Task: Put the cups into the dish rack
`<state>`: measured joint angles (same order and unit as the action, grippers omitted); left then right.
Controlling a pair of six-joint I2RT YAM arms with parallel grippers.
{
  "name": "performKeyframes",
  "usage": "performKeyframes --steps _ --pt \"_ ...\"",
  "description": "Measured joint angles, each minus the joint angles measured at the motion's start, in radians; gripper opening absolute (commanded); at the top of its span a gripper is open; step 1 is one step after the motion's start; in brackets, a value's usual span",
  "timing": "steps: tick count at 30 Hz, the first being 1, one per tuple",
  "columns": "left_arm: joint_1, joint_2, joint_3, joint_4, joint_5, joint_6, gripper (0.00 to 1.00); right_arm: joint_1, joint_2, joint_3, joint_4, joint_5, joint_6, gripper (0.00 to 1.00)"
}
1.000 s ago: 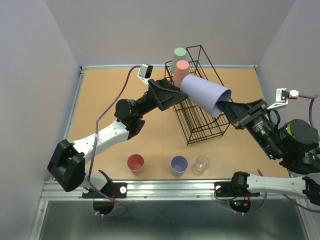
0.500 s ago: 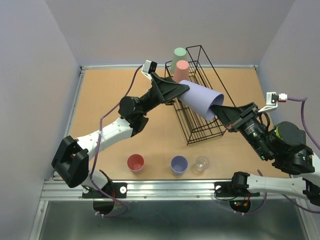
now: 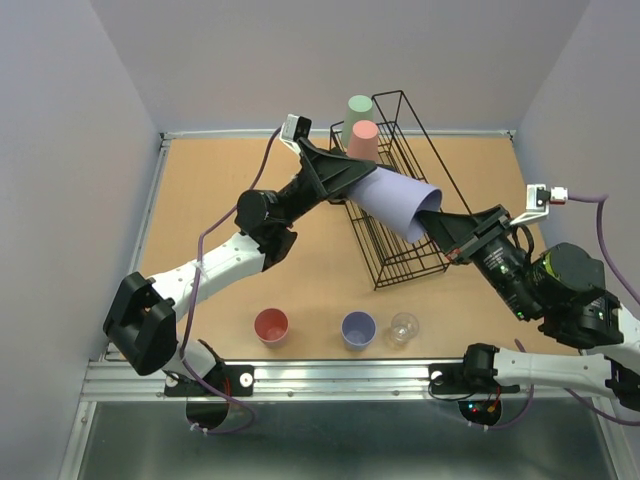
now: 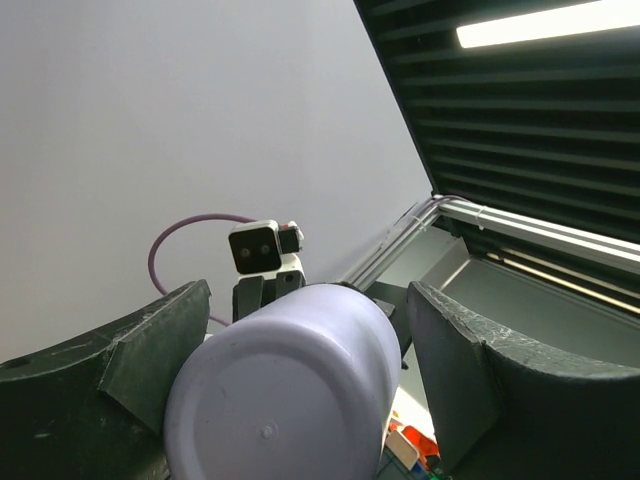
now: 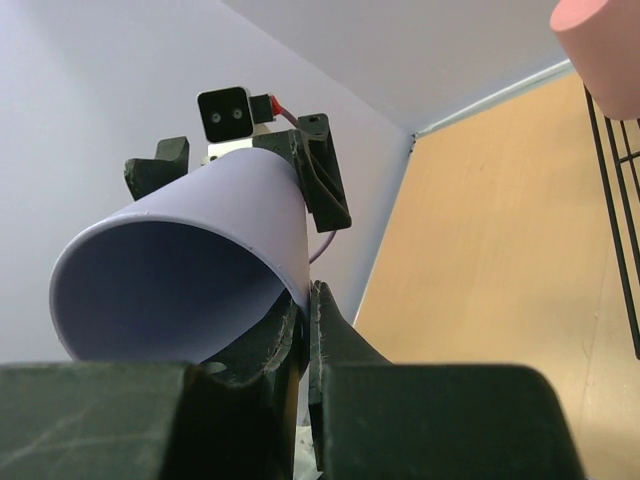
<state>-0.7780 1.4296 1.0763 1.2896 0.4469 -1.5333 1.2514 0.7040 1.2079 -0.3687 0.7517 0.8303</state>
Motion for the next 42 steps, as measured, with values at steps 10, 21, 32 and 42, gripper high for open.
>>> performKeyframes --steps 10,21,32,42 --pt "0.000 -0.004 -0.004 0.000 -0.027 -0.035 0.91 0.000 -0.047 -0.025 0.117 0.076 -0.069 0.00" --pt "0.000 -0.006 -0.004 -0.008 -0.083 -0.081 0.80 0.000 0.107 -0.026 0.229 0.085 -0.100 0.00" --pt "0.008 -0.057 -0.071 -0.047 -0.167 -0.080 0.12 -0.001 0.134 -0.110 0.330 0.053 -0.043 0.03" --pt "0.137 -0.106 -0.069 -0.055 -0.077 -0.050 0.00 -0.006 0.188 -0.109 0.249 -0.033 -0.017 0.54"
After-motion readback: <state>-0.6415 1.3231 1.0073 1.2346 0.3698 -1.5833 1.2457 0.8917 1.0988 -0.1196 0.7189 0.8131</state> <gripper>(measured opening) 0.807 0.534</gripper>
